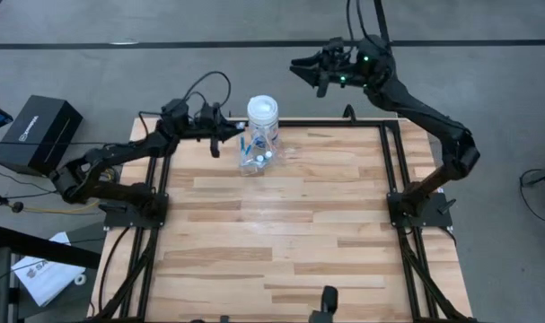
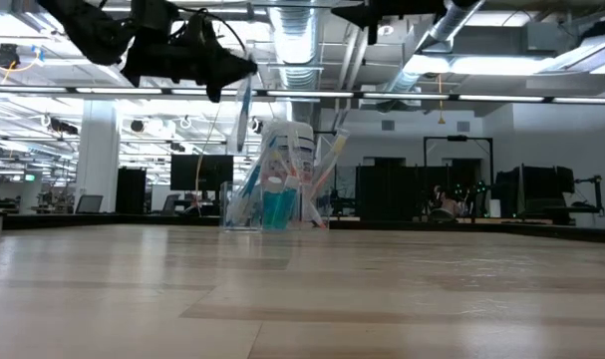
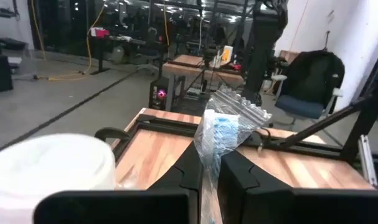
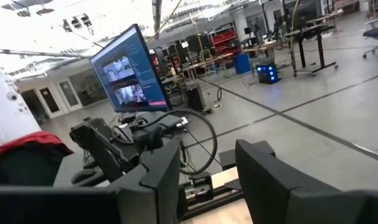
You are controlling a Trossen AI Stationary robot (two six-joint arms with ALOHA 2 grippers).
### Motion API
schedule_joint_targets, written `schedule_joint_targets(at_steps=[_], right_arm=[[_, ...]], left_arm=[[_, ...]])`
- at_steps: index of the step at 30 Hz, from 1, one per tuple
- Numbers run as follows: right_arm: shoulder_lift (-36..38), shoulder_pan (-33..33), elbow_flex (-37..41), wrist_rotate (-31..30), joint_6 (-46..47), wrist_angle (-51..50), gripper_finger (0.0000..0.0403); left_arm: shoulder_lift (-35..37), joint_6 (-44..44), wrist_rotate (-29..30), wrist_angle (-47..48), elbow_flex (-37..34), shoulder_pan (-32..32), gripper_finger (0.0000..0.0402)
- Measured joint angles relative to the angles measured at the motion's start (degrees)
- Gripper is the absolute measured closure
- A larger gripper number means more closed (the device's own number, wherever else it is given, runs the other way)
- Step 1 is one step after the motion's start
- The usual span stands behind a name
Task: Pick & Place toothbrushing station
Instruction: Adjust the blue toothbrush in the transparent organizer
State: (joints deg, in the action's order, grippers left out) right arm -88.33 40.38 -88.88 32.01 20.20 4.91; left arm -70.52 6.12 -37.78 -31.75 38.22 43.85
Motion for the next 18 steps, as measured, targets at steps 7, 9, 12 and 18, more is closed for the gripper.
schedule_joint_targets(at_steps=[7,9,12,18], right_arm=[[1.5,-0.1,0.0,1.3,-1.8,-1.3,0.0258],[1.5,-0.3,0.0,1.5,-2.2,-1.6,0.0255],[1.2,-0.6,0.0,2.0,-2.2,-1.3,0.0252],[1.0,-1.7,0.0,2.9,-2.4,-1.5,0.0251]], left_arm=[[0.0,-2.0,5.3,-8.2,-6.9,-1.5,0.0391],[0.0,-3.4,6.7,-8.3,-8.3,-1.5,0.0391],[-0.6,-4.6,7.8,-8.8,-9.8,-1.7,0.0391],[-3.1,-5.9,8.9,-12.3,-11.9,-2.2,0.0391]])
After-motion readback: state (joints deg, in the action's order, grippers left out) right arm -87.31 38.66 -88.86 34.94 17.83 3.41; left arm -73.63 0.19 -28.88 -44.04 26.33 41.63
